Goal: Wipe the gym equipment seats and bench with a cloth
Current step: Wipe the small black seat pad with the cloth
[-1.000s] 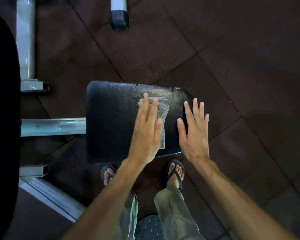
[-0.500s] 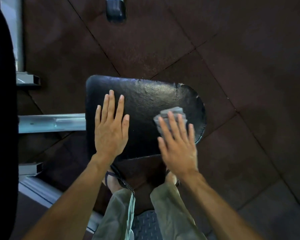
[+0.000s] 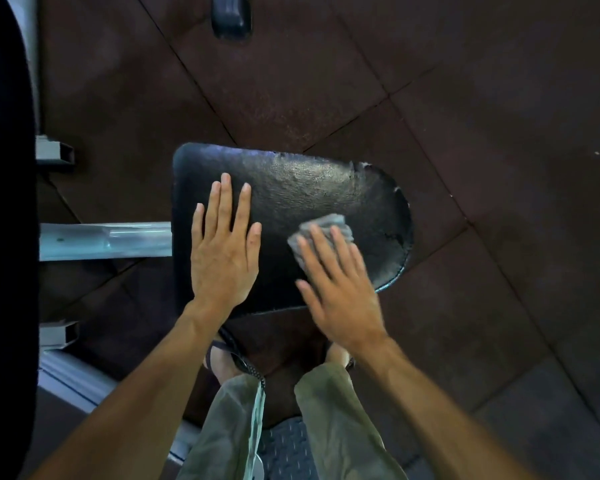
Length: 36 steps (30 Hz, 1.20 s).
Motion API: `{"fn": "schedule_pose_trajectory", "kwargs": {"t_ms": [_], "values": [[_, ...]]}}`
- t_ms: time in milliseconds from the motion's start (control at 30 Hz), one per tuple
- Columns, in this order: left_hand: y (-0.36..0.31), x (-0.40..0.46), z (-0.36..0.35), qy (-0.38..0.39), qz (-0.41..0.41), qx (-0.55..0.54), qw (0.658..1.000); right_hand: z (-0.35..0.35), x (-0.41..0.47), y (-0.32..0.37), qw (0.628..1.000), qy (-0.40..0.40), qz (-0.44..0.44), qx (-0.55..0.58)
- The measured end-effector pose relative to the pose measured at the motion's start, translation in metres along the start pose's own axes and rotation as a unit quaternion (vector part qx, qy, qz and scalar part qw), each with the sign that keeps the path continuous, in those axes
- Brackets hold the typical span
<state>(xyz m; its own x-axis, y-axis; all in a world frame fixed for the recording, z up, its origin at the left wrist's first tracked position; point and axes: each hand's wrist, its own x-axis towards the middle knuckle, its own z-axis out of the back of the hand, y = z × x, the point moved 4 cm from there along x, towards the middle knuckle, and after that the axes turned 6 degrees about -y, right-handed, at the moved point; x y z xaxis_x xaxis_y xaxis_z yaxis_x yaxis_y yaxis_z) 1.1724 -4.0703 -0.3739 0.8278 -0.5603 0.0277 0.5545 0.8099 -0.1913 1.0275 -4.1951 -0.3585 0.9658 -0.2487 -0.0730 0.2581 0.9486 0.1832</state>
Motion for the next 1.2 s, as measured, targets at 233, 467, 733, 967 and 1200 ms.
{"fn": "schedule_pose_trajectory", "kwargs": {"t_ms": [233,467,733,967,1200], "values": [[-0.001,-0.001,-0.004,0.001,0.005,0.011,1.0,0.021,0.062,-0.064,0.982,-0.042,-0.186,0.013],[-0.002,0.0,0.004,0.045,0.009,-0.018,0.999,-0.004,0.034,0.025,0.998,-0.052,-0.03,0.027],[-0.044,-0.069,0.071,0.226,-0.014,-0.094,0.97,0.059,-0.062,0.028,0.902,0.043,-0.214,0.372],[-0.123,-0.144,0.146,0.432,-0.18,0.04,0.883,0.121,-0.178,0.014,0.771,0.028,-0.478,0.42],[-0.254,-0.178,0.194,0.442,-0.338,0.099,0.825,0.196,-0.316,-0.021,0.64,-0.036,-0.599,0.479]]}}
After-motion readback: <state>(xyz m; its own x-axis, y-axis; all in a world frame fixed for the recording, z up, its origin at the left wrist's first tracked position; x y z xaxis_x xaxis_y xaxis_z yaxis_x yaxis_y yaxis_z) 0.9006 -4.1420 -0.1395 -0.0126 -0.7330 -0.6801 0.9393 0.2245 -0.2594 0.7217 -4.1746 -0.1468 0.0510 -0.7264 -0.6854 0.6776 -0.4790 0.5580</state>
